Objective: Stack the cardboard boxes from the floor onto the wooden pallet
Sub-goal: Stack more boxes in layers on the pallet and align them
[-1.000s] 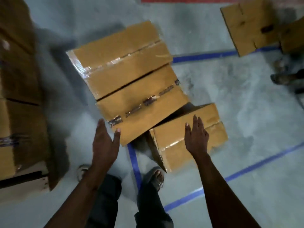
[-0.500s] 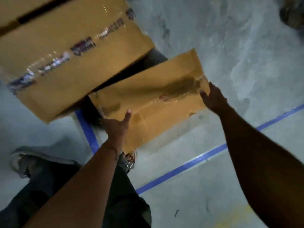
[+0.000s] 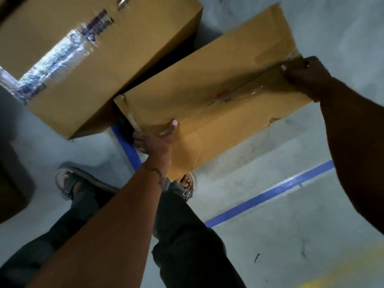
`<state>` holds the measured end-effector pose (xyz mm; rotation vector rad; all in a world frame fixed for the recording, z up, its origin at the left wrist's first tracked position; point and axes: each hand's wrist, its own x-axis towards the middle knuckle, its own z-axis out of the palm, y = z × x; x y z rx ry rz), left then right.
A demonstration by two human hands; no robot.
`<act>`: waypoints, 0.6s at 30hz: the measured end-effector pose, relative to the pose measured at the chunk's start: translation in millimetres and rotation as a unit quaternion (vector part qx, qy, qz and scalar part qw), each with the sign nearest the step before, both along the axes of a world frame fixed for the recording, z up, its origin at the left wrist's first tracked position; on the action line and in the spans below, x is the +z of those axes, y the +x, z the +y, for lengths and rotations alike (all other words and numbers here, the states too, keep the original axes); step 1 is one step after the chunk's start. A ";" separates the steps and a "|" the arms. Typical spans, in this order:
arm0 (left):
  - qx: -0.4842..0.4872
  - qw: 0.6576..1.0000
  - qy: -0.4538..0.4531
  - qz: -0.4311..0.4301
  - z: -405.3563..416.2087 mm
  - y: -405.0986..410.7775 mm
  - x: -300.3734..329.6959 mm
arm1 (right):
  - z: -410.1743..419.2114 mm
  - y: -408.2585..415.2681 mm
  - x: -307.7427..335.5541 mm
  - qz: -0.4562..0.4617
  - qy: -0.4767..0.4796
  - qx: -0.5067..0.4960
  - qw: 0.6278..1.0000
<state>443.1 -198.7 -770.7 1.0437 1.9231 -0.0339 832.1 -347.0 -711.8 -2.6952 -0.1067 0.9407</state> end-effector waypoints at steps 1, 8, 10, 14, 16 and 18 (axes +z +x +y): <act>0.015 0.999 -0.008 -0.032 -2.3 -4.5 8.9 | -2.6 -6.3 11.4 -0.012 0.004 -0.004 1.000; 0.051 0.994 0.027 -0.098 -5.5 -52.8 171.4 | -22.8 -48.1 145.5 -0.115 0.015 -0.004 0.993; 0.048 0.992 0.028 -0.111 3.9 -70.2 234.0 | -25.6 -62.2 195.6 -0.135 0.015 -0.015 0.991; 0.071 0.993 0.049 -0.077 28.3 -116.3 359.0 | -24.3 -108.4 300.0 -0.145 0.043 0.010 0.988; 0.078 0.994 0.052 -0.056 45.4 -143.7 417.7 | -11.6 -136.1 355.5 -0.134 0.044 0.019 0.990; 0.073 0.993 0.050 -0.075 59.9 -178.9 482.9 | 1.5 -172.0 410.5 -0.144 0.056 0.031 0.987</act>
